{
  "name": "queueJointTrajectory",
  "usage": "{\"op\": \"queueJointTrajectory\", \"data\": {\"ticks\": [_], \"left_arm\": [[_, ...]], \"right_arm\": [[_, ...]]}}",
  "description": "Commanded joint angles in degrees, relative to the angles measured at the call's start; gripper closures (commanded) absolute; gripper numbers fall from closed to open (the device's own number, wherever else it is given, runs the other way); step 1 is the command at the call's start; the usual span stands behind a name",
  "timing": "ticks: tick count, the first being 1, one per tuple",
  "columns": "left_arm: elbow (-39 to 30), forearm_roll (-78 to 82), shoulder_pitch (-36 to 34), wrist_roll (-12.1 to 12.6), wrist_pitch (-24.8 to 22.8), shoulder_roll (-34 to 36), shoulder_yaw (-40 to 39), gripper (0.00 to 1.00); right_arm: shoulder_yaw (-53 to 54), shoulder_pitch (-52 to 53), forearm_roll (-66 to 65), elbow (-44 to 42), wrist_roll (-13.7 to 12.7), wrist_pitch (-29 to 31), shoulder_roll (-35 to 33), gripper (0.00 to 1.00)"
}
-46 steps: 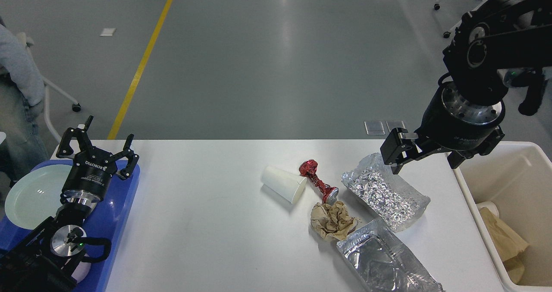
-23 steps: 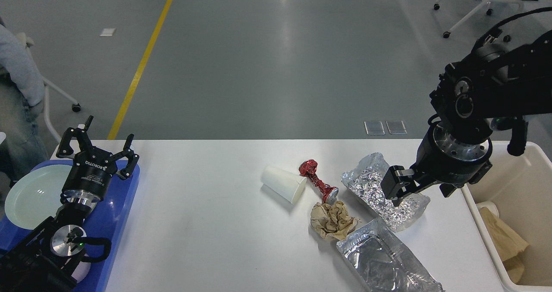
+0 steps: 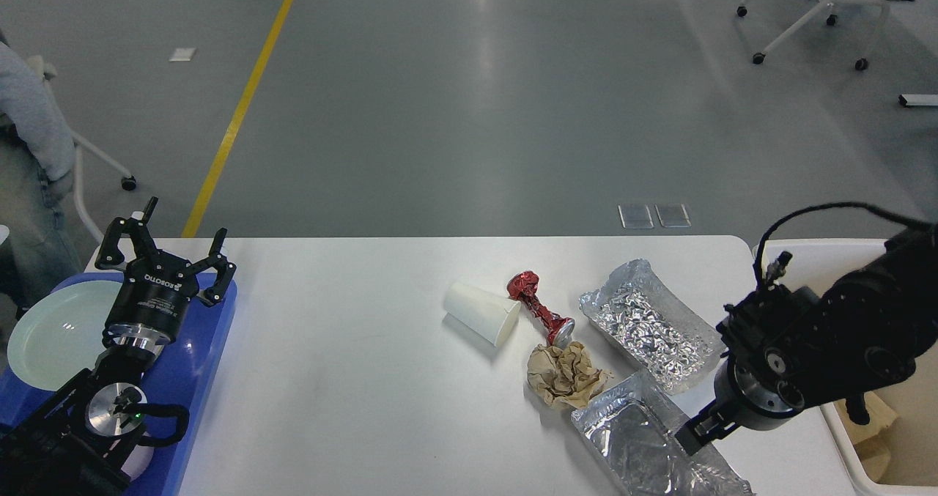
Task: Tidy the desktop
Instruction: 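Move the right gripper back to the flat foil sheet and lower, then grasp the flat foil sheet edge with the right gripper and lift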
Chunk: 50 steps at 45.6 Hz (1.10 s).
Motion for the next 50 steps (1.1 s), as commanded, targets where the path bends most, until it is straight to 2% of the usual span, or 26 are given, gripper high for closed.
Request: {"op": "queueJointTrajectory", "data": {"ticks": [1,12,17,23,25,32,36,44,50], "left_arm": [[0.00,0.00,0.00,0.00,-0.09,-0.01,0.00,0.04],[0.00,0.00,0.00,0.00,0.00,-0.01,0.00,0.04],[0.00,0.00,0.00,0.00,0.00,-0.01,0.00,0.04],[0.00,0.00,0.00,0.00,0.00,-0.01,0.00,0.04],[0.00,0.00,0.00,0.00,0.00,-0.01,0.00,0.04],[0.00,0.00,0.00,0.00,-0.09,-0.01,0.00,0.04],[0.00,0.00,0.00,0.00,0.00,-0.01,0.00,0.04],[0.00,0.00,-0.09,0.00,0.00,-0.01,0.00,0.04],[0.00,0.00,-0.09,0.00,0.00,-0.01,0.00,0.04]], "right_arm": [[-0.17,-7.39,-2.88,-1.70,-0.12,-2.55,0.86,0.12],[0.45,-19.44,-0.95,-11.98,-0.21,-7.29,4.37,0.14],[0.45,-21.11,2.39,-14.71,-0.12,-8.88,5.69,0.21],[0.45,-21.64,3.10,-16.30,-0.21,-8.88,6.13,0.23],[0.45,-21.73,3.10,-16.38,-0.12,-8.88,6.13,0.29],[0.36,-21.73,3.01,-16.38,-0.12,-8.88,6.40,0.64],[0.45,-22.26,3.10,-16.38,-0.12,-8.88,6.57,0.71],[0.45,-24.71,3.80,-18.14,-0.12,-9.06,7.27,1.00],[0.45,-24.81,8.36,-18.14,-0.21,-9.06,7.28,1.00]]}}
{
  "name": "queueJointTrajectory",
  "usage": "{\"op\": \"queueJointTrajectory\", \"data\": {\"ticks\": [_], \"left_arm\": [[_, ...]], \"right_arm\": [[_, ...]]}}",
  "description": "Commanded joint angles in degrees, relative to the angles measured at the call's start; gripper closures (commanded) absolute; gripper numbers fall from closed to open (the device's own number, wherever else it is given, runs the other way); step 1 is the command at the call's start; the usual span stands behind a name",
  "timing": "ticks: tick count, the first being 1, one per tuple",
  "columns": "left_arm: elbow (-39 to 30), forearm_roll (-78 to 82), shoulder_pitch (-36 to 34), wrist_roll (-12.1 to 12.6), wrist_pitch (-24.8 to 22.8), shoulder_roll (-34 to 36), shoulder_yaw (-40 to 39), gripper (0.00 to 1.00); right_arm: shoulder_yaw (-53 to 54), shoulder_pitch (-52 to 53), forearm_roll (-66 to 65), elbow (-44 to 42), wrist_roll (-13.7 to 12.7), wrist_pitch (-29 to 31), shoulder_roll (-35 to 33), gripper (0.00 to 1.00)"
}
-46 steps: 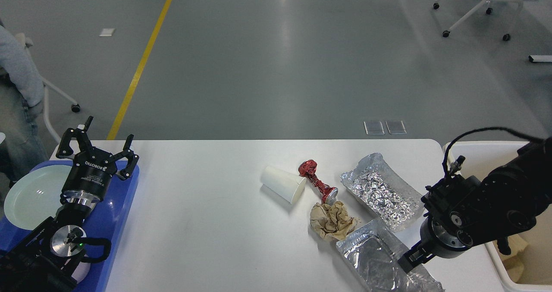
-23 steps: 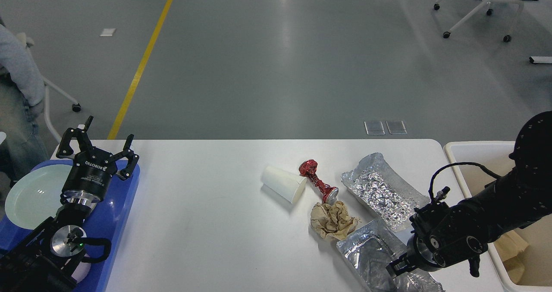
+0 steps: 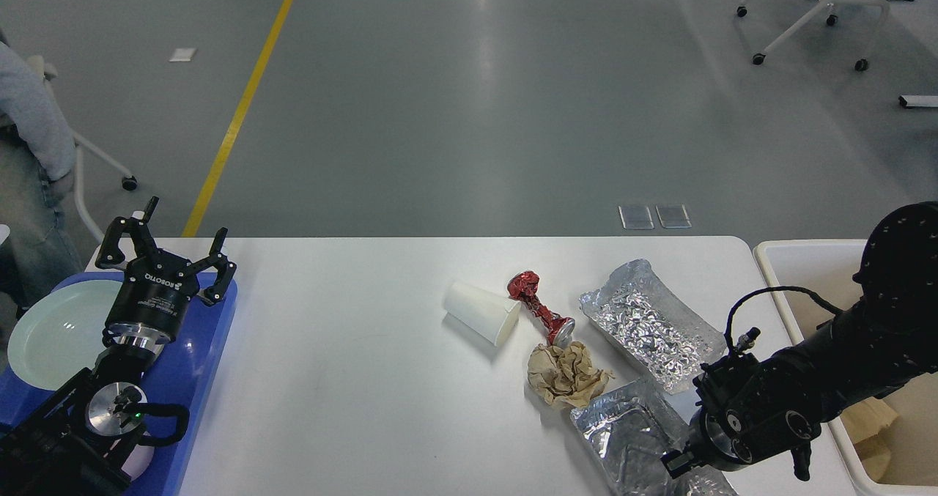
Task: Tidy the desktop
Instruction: 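Grasp the flat foil sheet edge with the right gripper and lift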
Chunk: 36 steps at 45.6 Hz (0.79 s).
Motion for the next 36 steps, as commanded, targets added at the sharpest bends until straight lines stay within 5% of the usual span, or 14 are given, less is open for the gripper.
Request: {"op": "queueJointTrajectory", "data": {"ticks": [1,17,24,36], "left_arm": [[0.00,0.00,-0.05,0.00,0.01,0.00,0.00,0.04],[0.00,0.00,-0.05,0.00,0.01,0.00,0.00,0.04],[0.00,0.00,0.04,0.00,0.01,0.00,0.00,0.04],[0.00,0.00,0.04,0.00,0.01,0.00,0.00,0.04]], "right_arm": [[0.01,-0.11,5.09,-0.11,-0.09,-0.01,-0.04,1.00],[-0.08,8.75,9.85,10.59,1.75,2.97,-4.69,1.00],[-0.43,23.17,10.38,19.91,8.08,11.40,-10.14,1.00],[-2.27,44.26,26.98,19.91,9.40,29.59,-12.69,1.00]]}}
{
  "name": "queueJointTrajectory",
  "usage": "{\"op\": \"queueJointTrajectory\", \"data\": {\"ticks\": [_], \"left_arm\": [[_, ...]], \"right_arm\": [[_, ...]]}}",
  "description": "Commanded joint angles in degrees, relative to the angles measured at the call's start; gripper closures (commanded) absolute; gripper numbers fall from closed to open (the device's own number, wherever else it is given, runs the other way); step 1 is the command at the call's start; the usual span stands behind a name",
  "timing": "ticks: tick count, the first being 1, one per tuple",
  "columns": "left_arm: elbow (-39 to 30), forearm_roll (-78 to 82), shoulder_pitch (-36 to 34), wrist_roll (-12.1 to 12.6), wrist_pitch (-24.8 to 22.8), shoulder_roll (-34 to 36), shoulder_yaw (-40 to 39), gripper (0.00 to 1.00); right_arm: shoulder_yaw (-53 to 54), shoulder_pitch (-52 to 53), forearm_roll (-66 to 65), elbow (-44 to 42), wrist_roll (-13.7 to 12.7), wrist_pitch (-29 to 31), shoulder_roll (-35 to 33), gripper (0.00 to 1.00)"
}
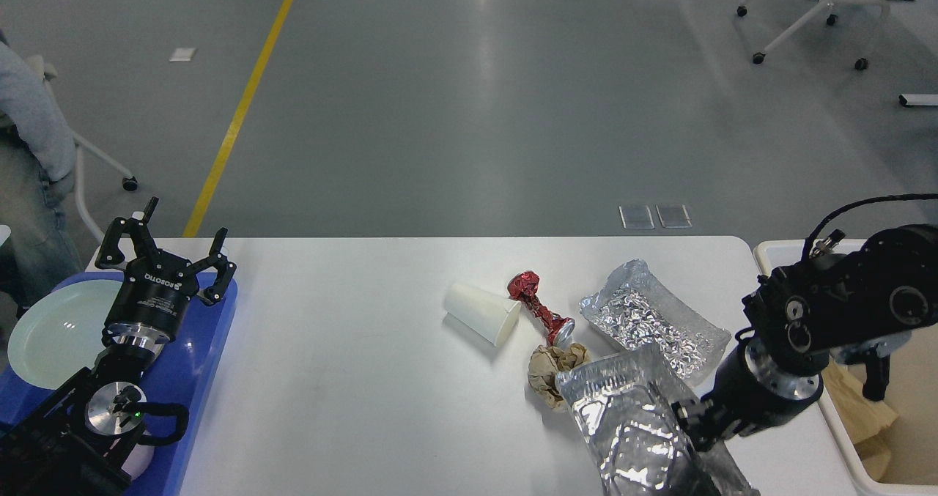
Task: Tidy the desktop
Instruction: 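Grasp the flat foil sheet edge with the right gripper and lift, then carry the foil sheet into the bin and release it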
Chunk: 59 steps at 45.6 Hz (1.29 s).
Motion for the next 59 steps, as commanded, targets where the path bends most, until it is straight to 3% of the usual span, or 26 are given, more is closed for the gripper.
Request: {"op": "queueJointTrajectory", "data": {"ticks": [1,14,29,37,46,59], "left_arm": [[0.00,0.00,0.05,0.00,0.01,0.00,0.00,0.04],[0.00,0.00,-0.03,0.00,0.01,0.00,0.00,0.04],[0.00,0.00,0.05,0.00,0.01,0.00,0.00,0.04],[0.00,0.00,0.05,0.00,0.01,0.00,0.00,0.04],[0.00,0.00,0.05,0.00,0.01,0.00,0.00,0.04],[0.00,0.00,0.05,0.00,0.01,0.00,0.00,0.04]], "right_arm": [[-2.31,11.32,8.36,0.00,0.27,7.54,0.15,1.00],[-14.35,35.14,16.89,0.00,-0.43,17.57,6.57,1.00],[-23.31,34.55,18.39,-3.13,-0.96,17.13,5.78,1.00],[-29.82,24.71,18.65,-15.69,-0.96,15.90,-3.17,1.00],[-27.55,6.35,17.86,-33.71,-1.14,14.76,-14.25,1.00],[-4.36,-33.63,18.48,-60.87,-1.22,5.28,-17.51,1.00]]}}
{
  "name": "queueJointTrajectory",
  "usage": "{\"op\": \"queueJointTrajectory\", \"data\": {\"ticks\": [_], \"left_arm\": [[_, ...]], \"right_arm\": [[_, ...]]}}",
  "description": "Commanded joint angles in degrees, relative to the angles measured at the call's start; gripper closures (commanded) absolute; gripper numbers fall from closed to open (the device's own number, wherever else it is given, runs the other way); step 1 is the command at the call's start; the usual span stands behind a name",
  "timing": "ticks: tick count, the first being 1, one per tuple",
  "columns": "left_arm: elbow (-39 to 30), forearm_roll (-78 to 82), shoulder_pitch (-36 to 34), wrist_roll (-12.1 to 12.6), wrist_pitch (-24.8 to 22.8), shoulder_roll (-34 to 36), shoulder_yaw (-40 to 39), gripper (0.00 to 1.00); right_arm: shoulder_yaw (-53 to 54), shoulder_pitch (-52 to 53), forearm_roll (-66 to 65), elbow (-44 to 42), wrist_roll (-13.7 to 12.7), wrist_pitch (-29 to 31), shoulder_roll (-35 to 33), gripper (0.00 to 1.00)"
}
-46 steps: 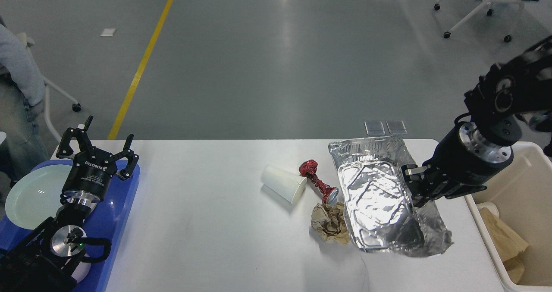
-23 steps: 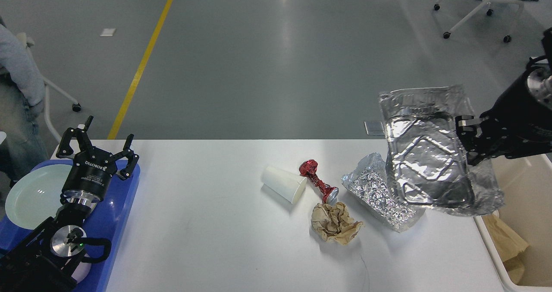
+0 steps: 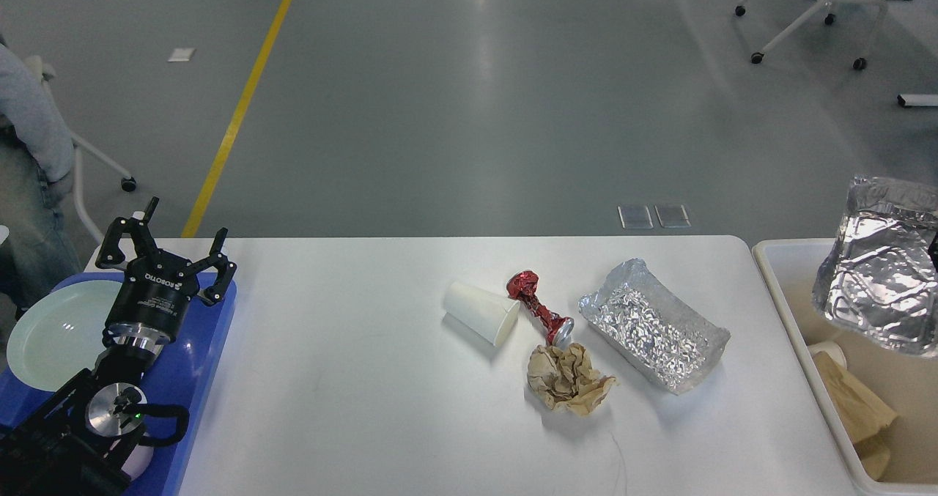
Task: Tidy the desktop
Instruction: 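Carry the foil sheet into the bin and release it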
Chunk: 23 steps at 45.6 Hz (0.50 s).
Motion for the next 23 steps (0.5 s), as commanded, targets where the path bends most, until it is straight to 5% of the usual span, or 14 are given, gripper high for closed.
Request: {"op": "queueJointTrajectory", "data": {"ticks": [1,10,17,23], "left_arm": [[0.01,0.00,0.00,0.00,0.01,0.01,0.00,0.04],[0.01,0.00,0.00,0.00,0.01,0.01,0.00,0.04],[0.01,0.00,0.00,0.00,0.01,0.01,0.00,0.04],[0.01,0.00,0.00,0.00,0.01,0.01,0.00,0.04]], "right_arm": [[10.18,-14.13,0.35,-8.79,0.01,-5.91,-0.20,1.00],[19.41,-32.59,0.53,-18.28,-0.25,-23.22,0.76,1.00],[29.17,-47.53,0.44,-31.63,-5.43,-34.30,7.44,1.00],[33.14,-57.56,0.44,-43.77,-8.34,-38.09,14.29,1.00]]}}
